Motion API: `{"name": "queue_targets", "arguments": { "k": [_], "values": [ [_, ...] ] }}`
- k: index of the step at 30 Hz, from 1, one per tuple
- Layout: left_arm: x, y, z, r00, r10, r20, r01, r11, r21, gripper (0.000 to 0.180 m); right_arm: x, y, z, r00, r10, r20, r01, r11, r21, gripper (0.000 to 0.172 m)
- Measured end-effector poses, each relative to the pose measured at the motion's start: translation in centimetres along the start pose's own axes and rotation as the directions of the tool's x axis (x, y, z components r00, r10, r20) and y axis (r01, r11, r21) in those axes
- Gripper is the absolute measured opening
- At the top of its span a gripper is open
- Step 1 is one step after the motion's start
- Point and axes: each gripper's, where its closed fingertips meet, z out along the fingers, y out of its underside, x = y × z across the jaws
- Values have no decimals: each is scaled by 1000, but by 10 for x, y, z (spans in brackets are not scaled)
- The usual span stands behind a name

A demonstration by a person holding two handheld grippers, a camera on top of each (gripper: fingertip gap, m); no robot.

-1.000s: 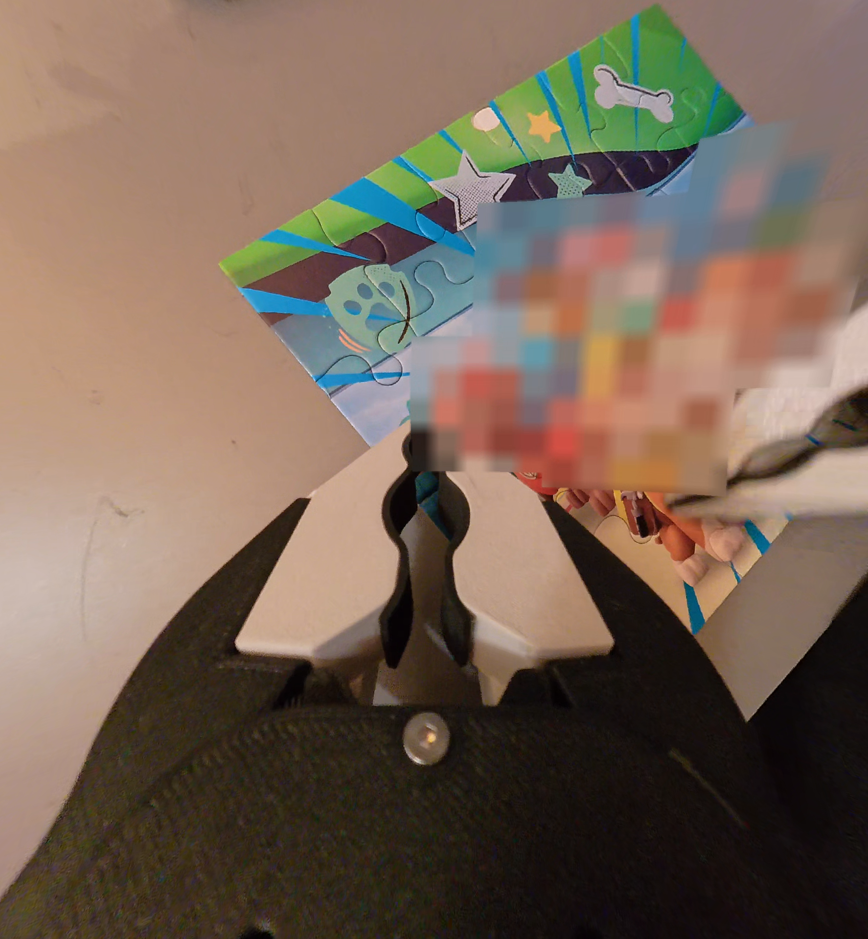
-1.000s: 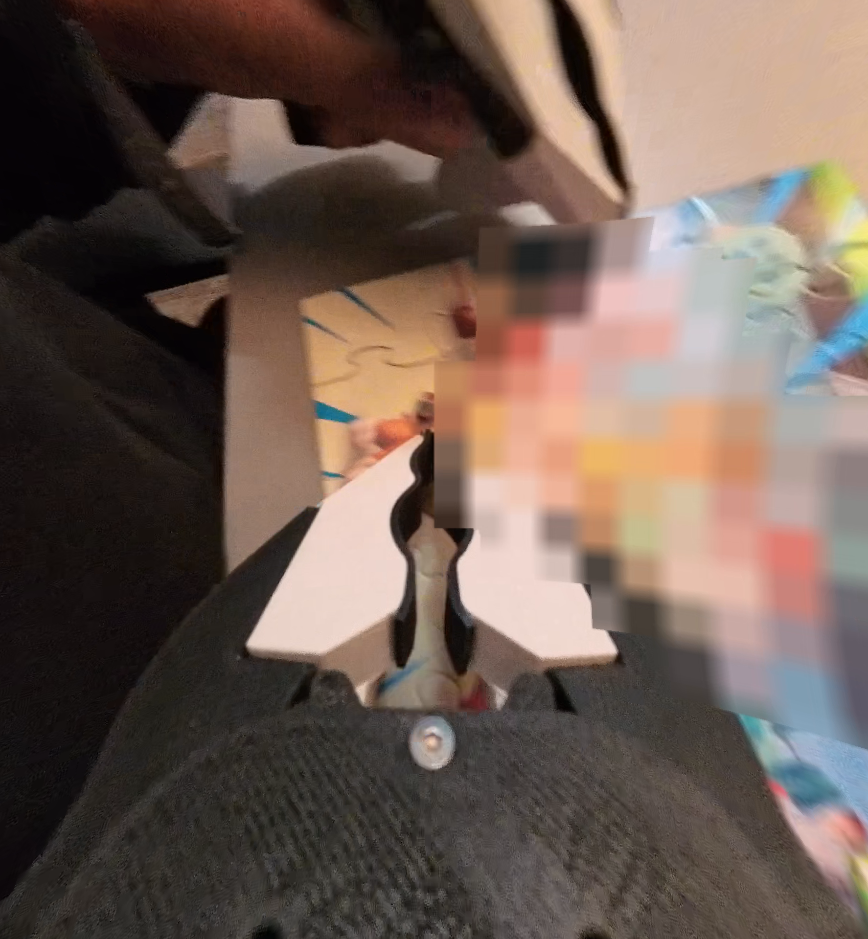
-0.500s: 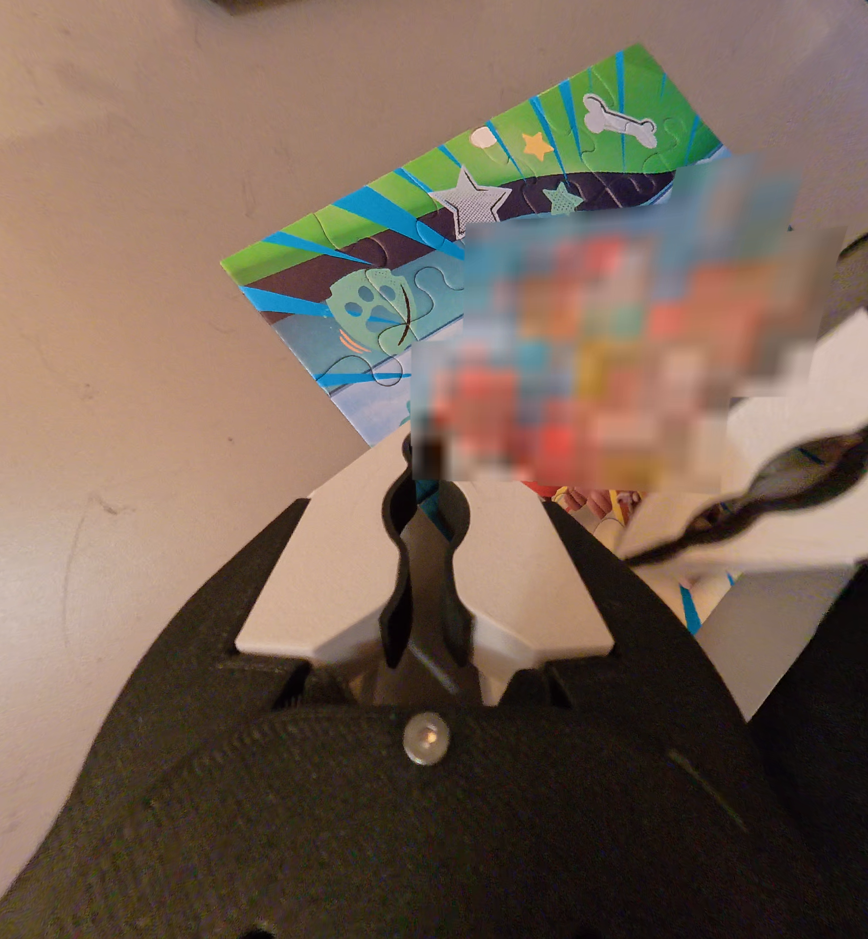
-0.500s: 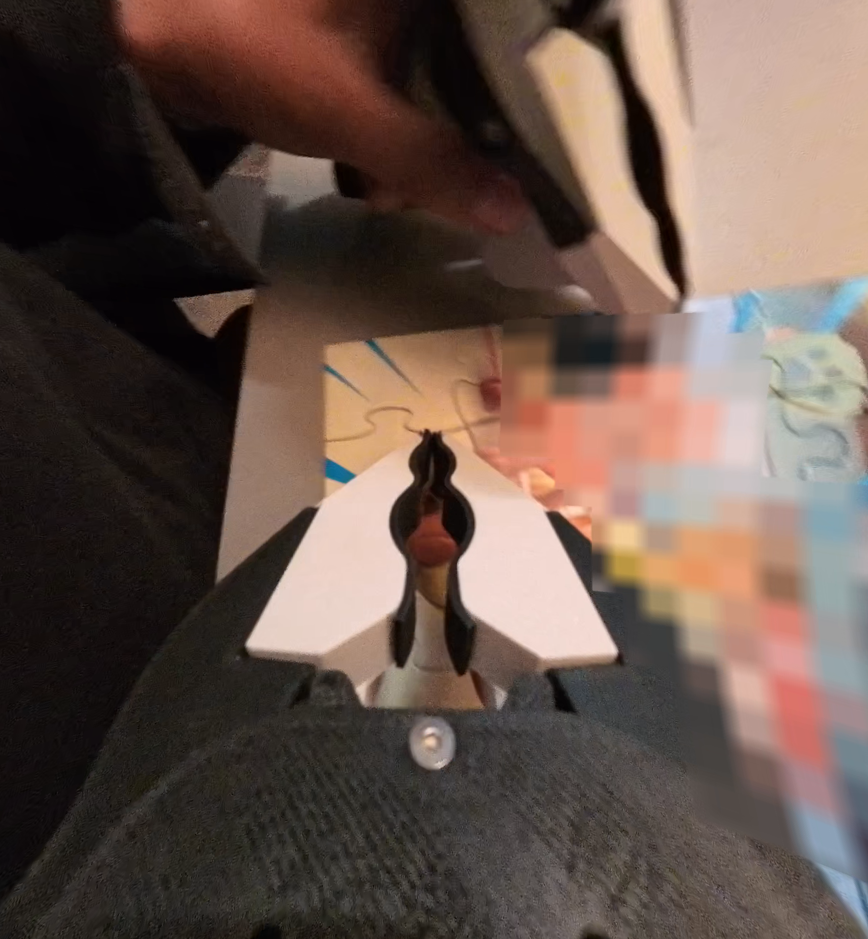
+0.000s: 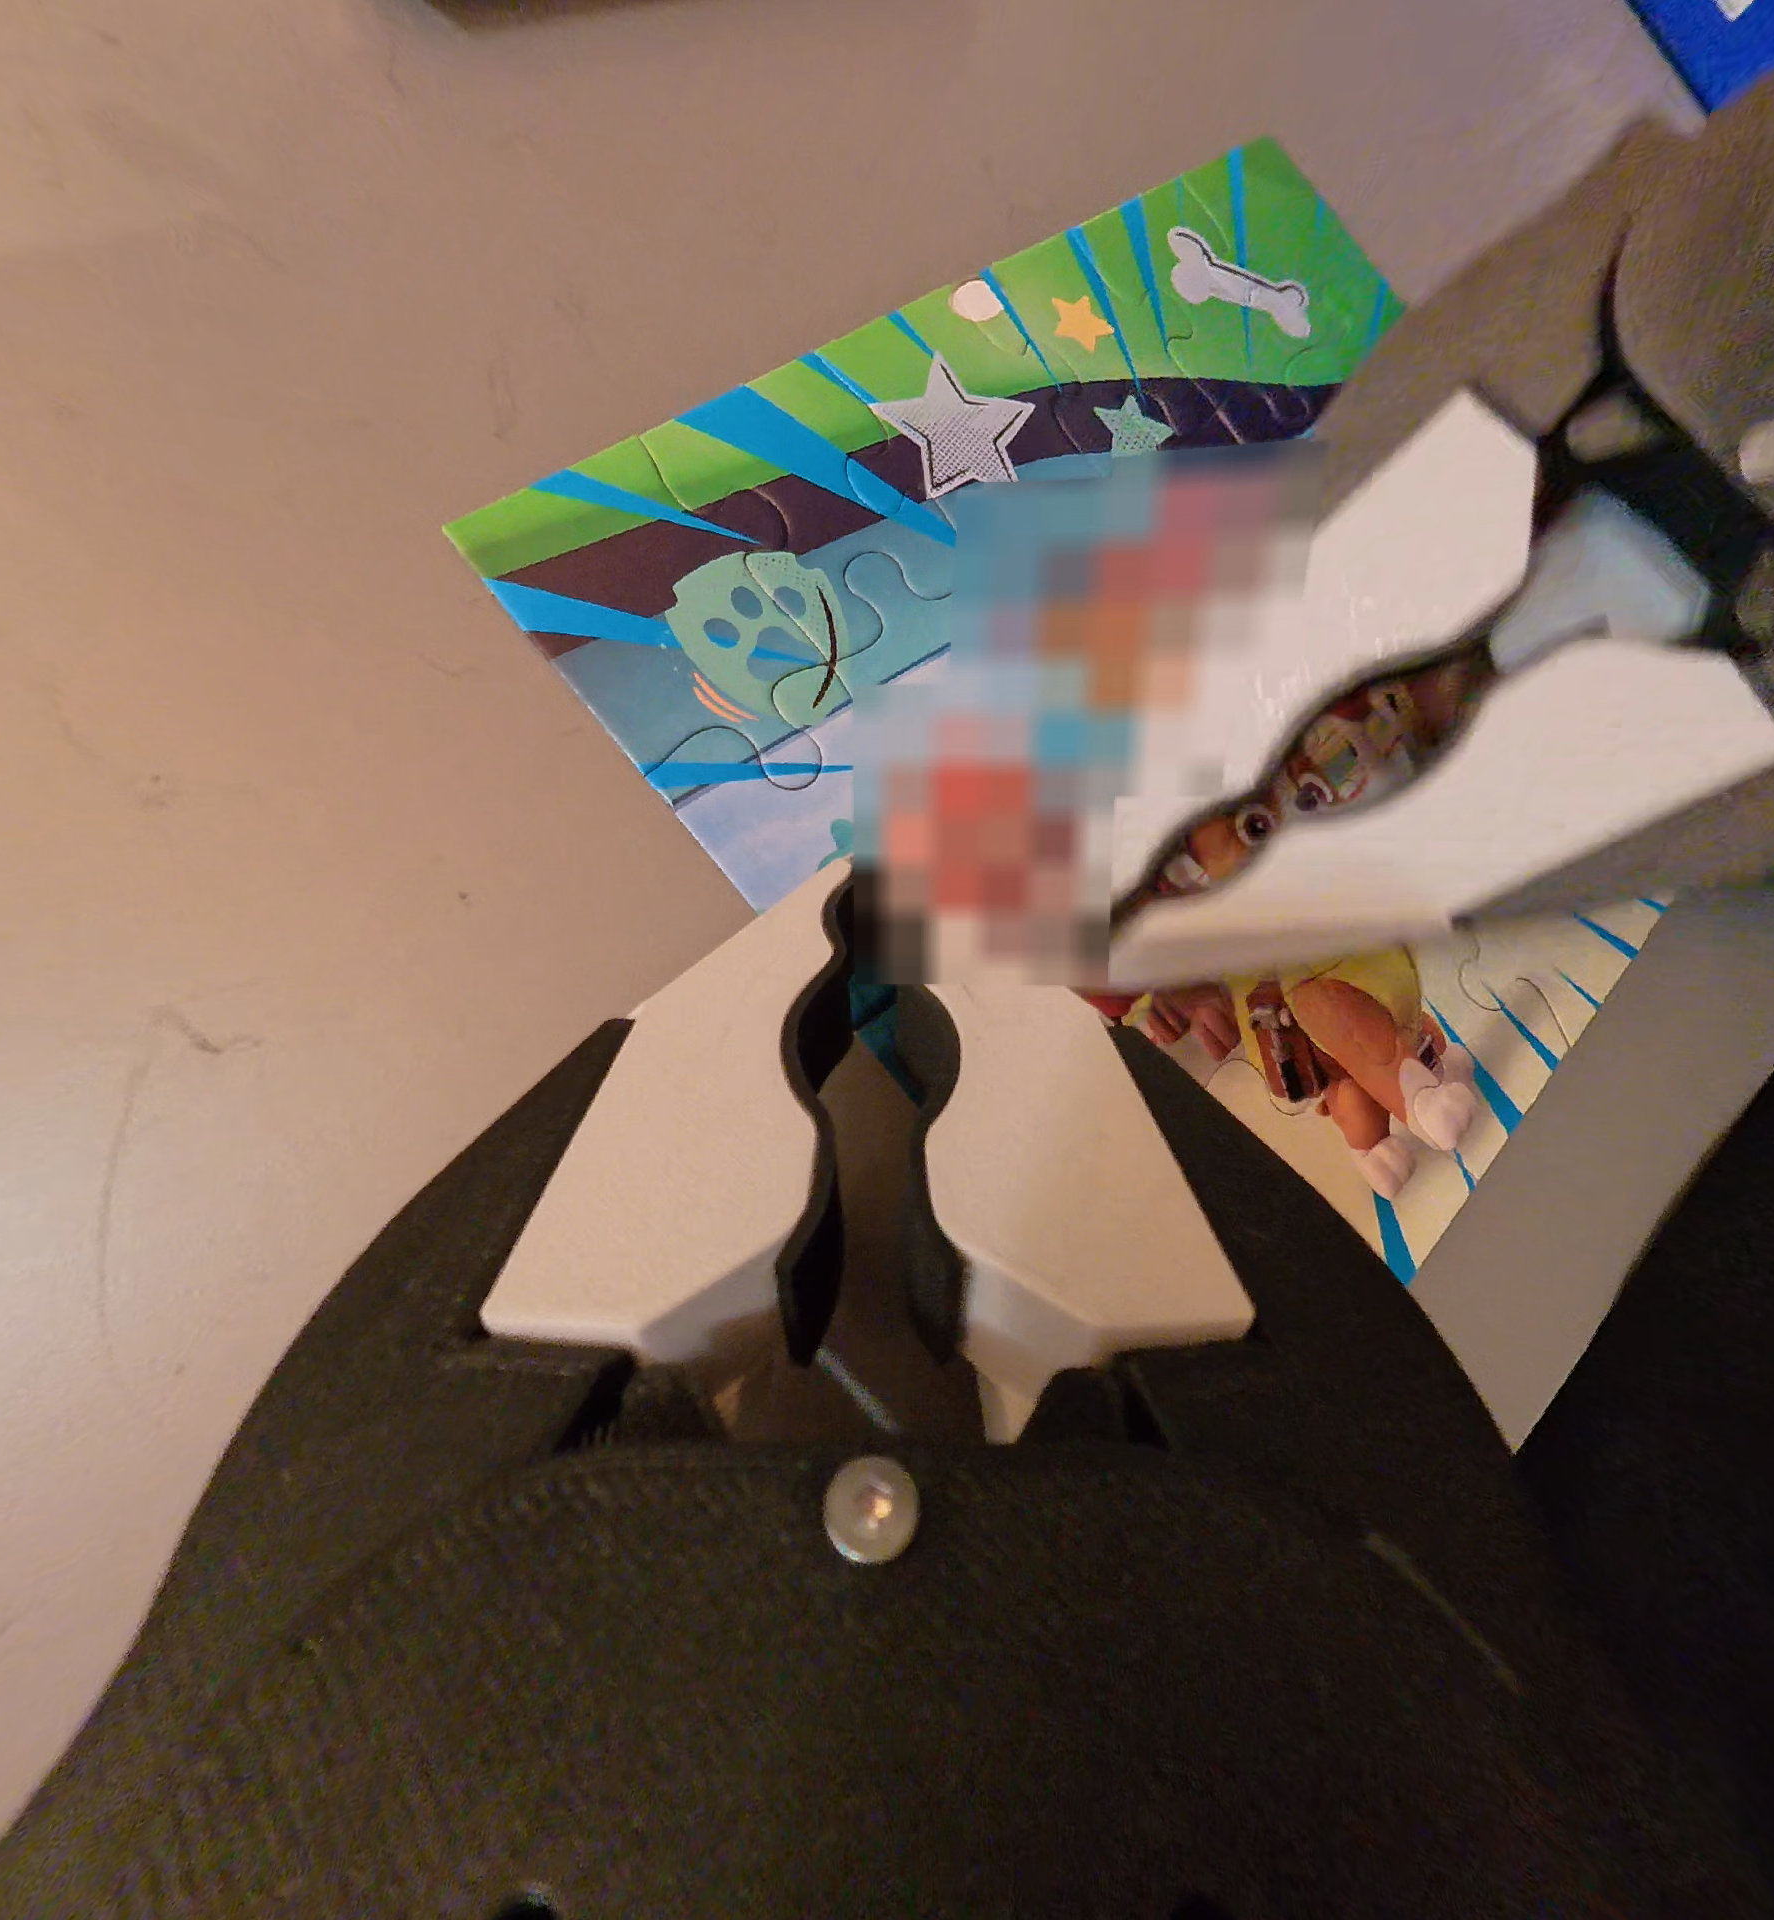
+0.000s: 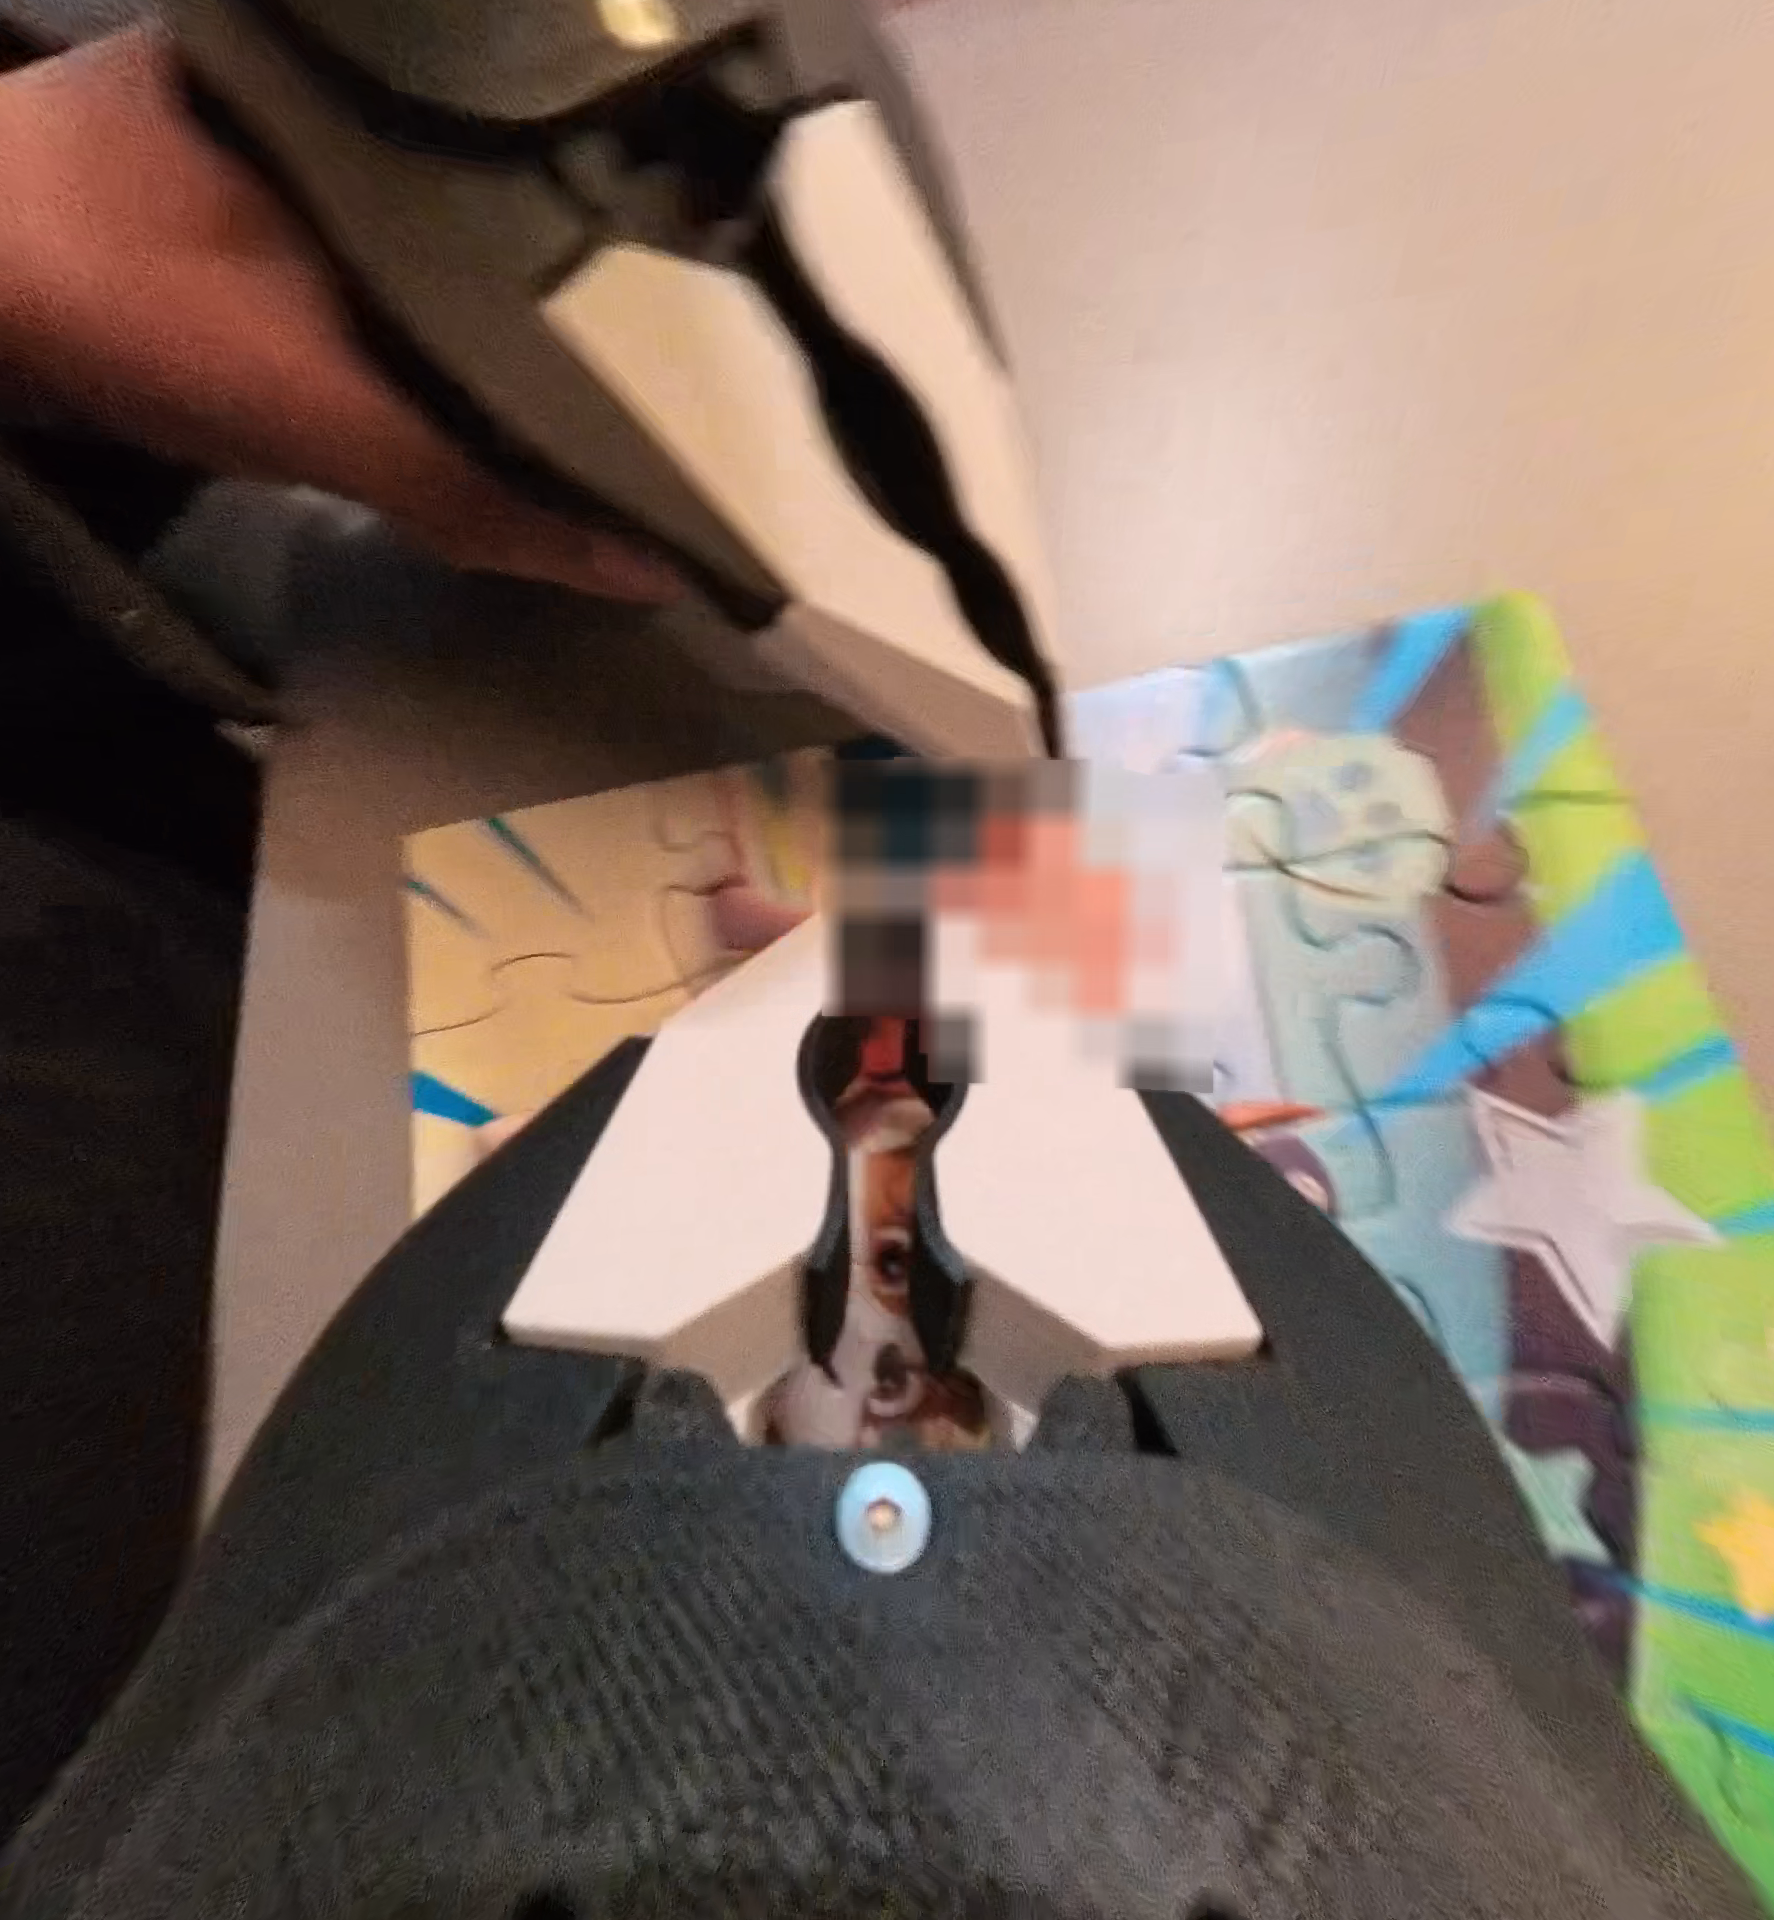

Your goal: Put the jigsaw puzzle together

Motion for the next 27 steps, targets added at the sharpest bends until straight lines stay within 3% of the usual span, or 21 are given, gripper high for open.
{"name": "queue_targets", "arguments": {
  "k": [3, 9, 13, 18, 21, 27],
  "values": [
    [0, 0, 0, 1000, -2, -13, 2, 1000, -2, 0, 8, -4, 3, 998, -52, -45, 52, 999, 0, 0],
    [0, 0, 1, 1000, 10, -7, -10, 1000, -3, 0, 93, 10, -28, 940, 79, -332, -79, 997, 13, 0],
    [0, 0, 1, 1000, 7, -8, -7, 1000, 3, 0, 123, 32, -59, 882, 179, -435, -177, 983, 46, 0],
    [-5, -7, 5, 1000, -12, 17, 13, 1000, -24, 0, 125, 38, -66, 865, 326, -383, -303, 945, 120, 0],
    [-26, -25, 15, 984, 75, 160, -70, 997, -42, 1, 118, 27, -52, 889, 269, -371, -249, 963, 101, 0],
    [-27, -52, 43, 993, 82, 88, -78, 996, -46, 0, 115, 21, -44, 898, 141, -418, -139, 990, 34, 0]
  ]
}}
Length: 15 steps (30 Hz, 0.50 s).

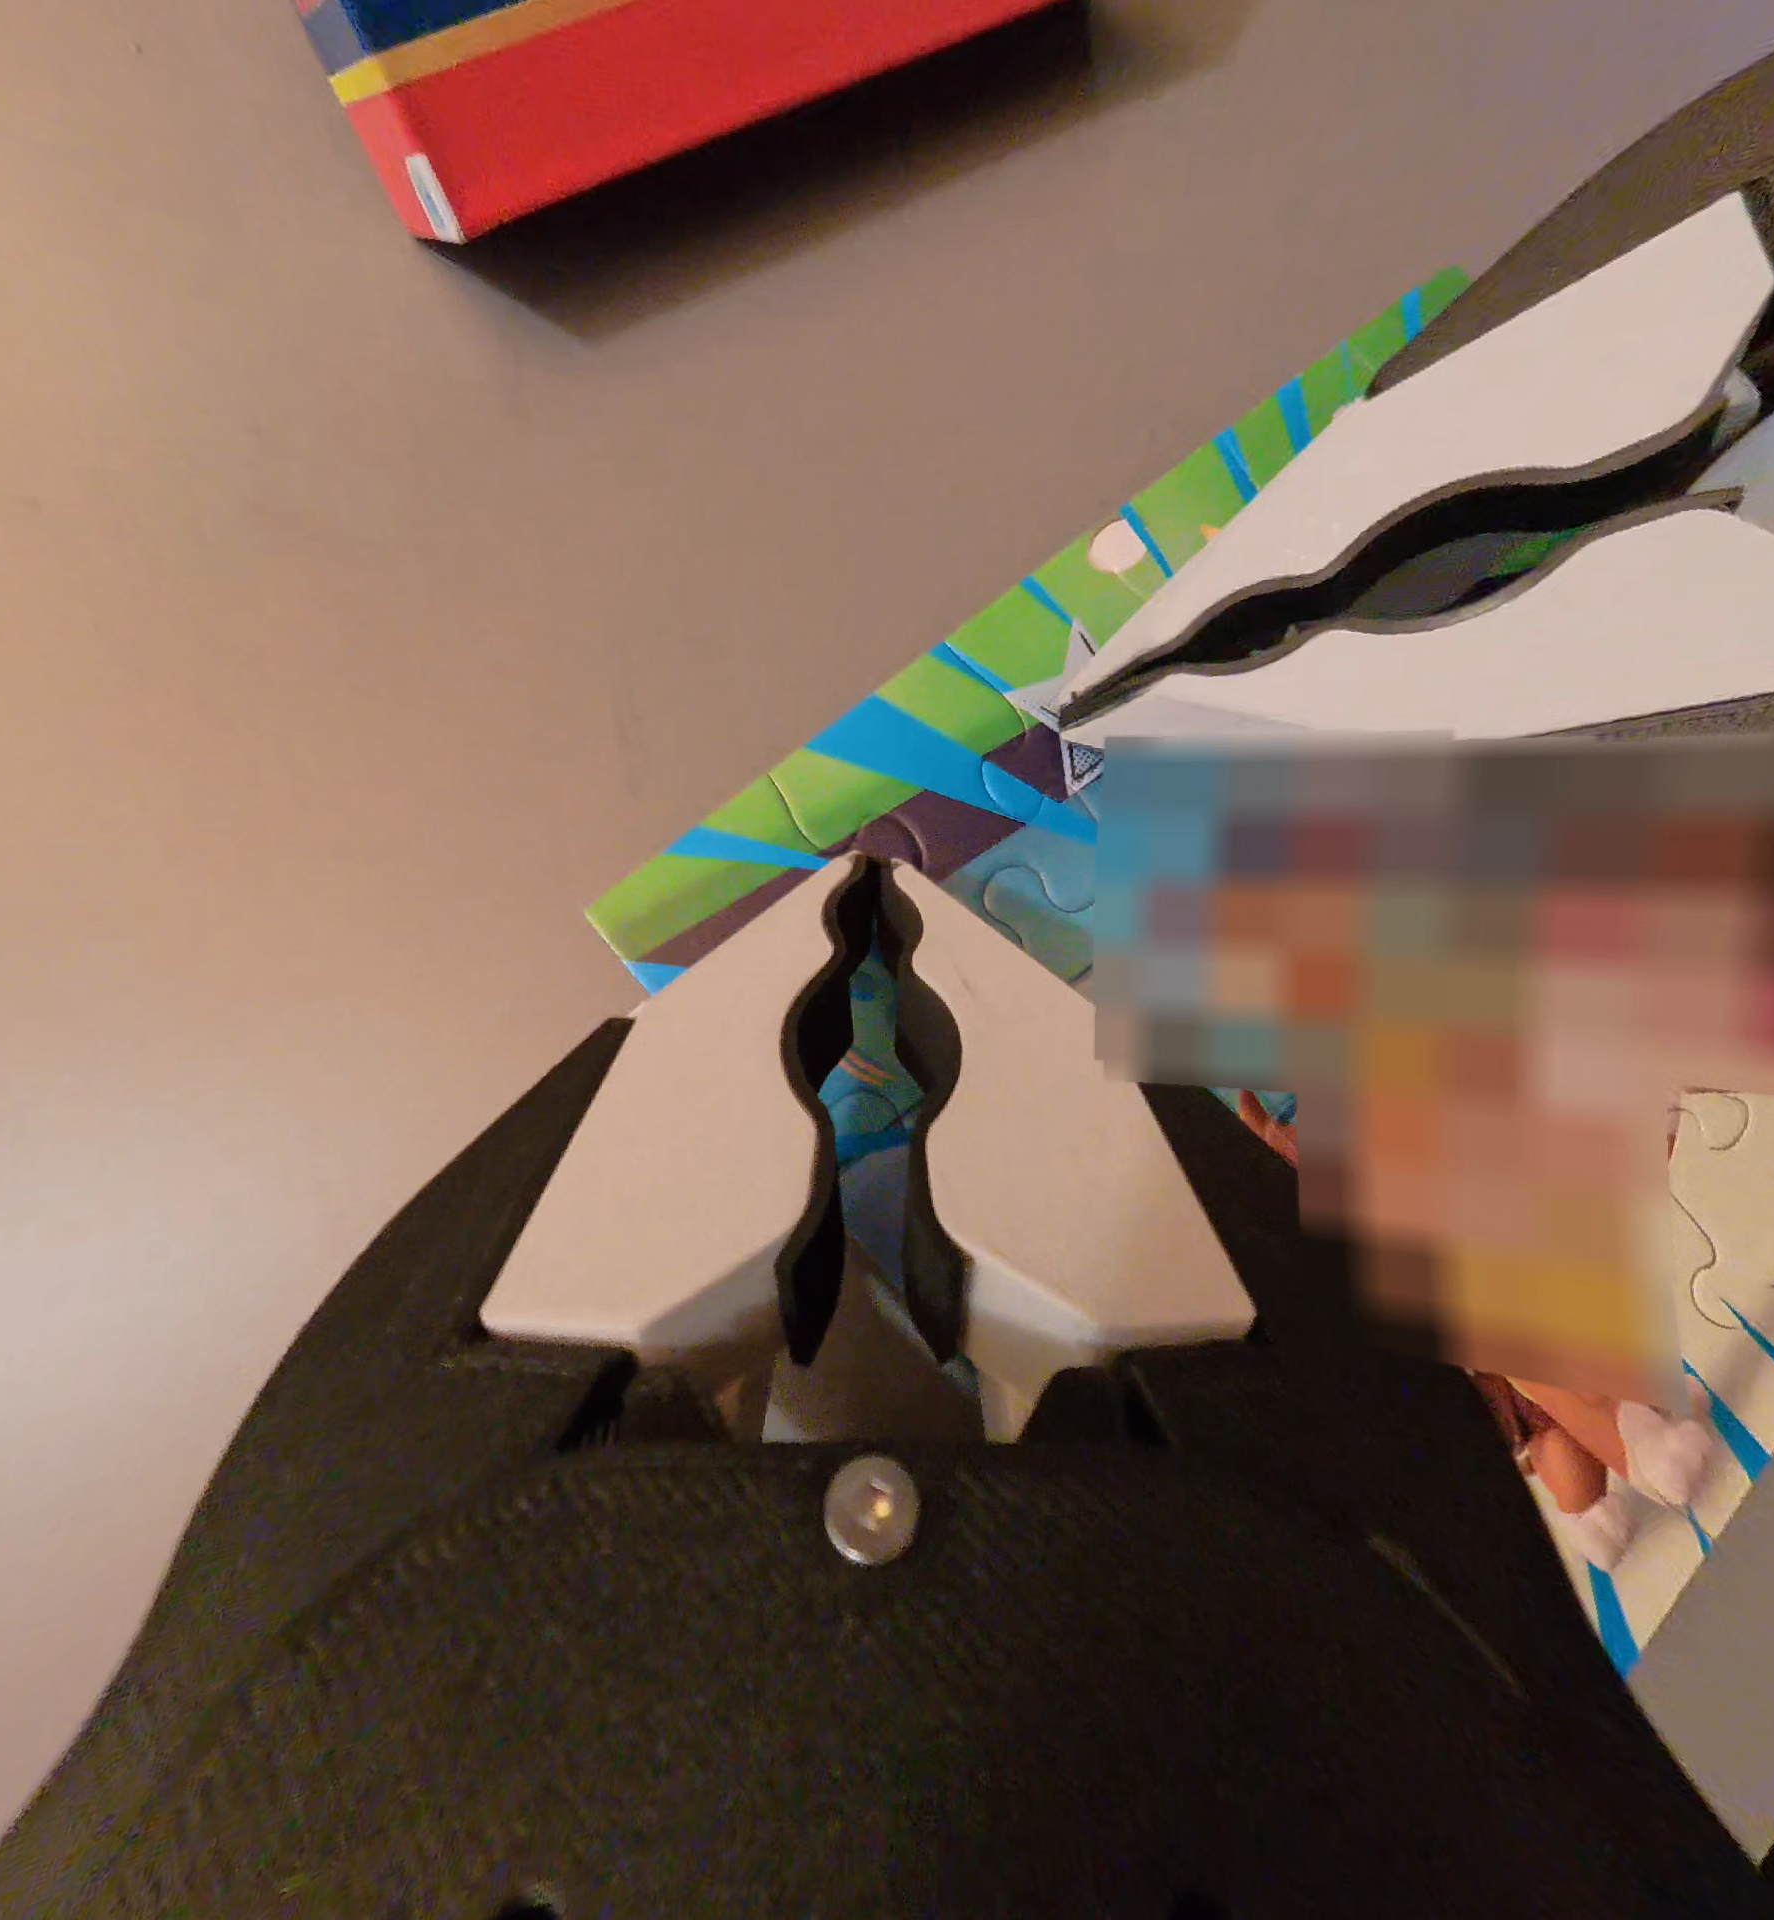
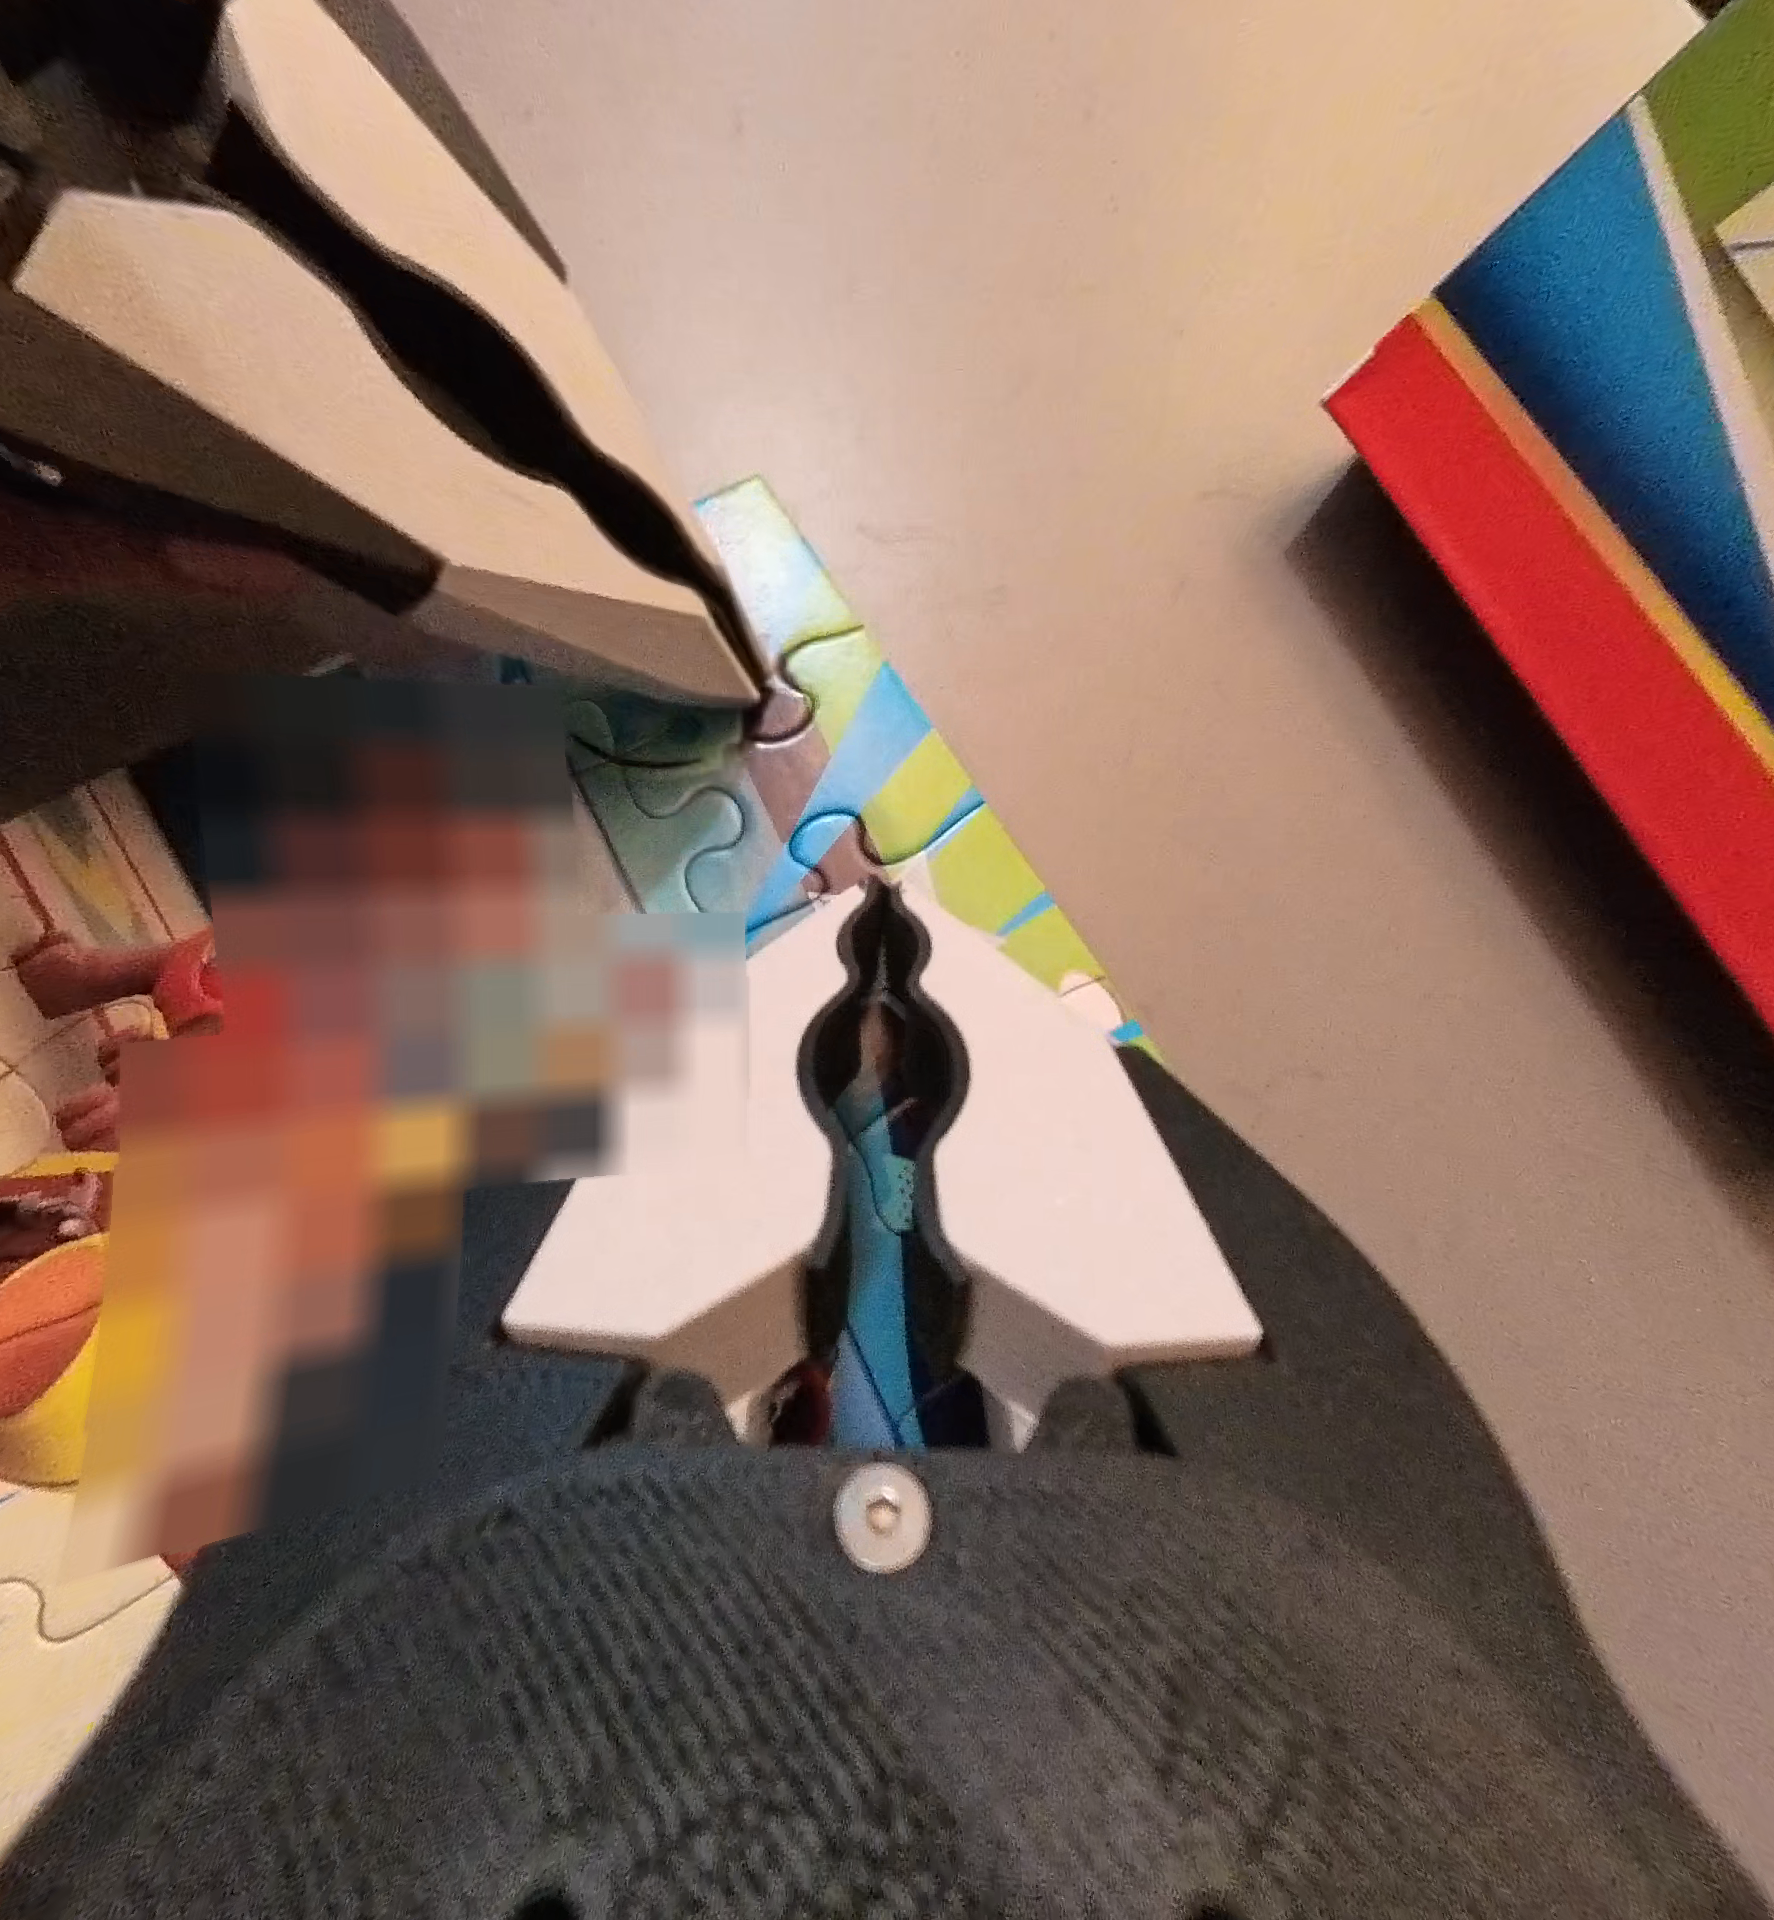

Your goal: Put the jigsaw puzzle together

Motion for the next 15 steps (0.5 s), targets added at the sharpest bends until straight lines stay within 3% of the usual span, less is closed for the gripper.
{"name": "queue_targets", "arguments": {
  "k": [5, 11, 15],
  "values": [
    [-2, -1, 0, 1000, -23, -15, 23, 1000, -8, 0, 0, -2, 3, 996, 75, 44, -74, 997, -14, 0],
    [-2, -1, 0, 999, -44, -3, 44, 999, 11, 0, -8, -13, 14, 997, -2, 79, 4, 1000, -21, 0],
    [-2, -1, 0, 999, -45, -2, 45, 999, 16, 0, 5, -5, 7, 994, 83, 75, -81, 996, -28, 0]
  ]
}}
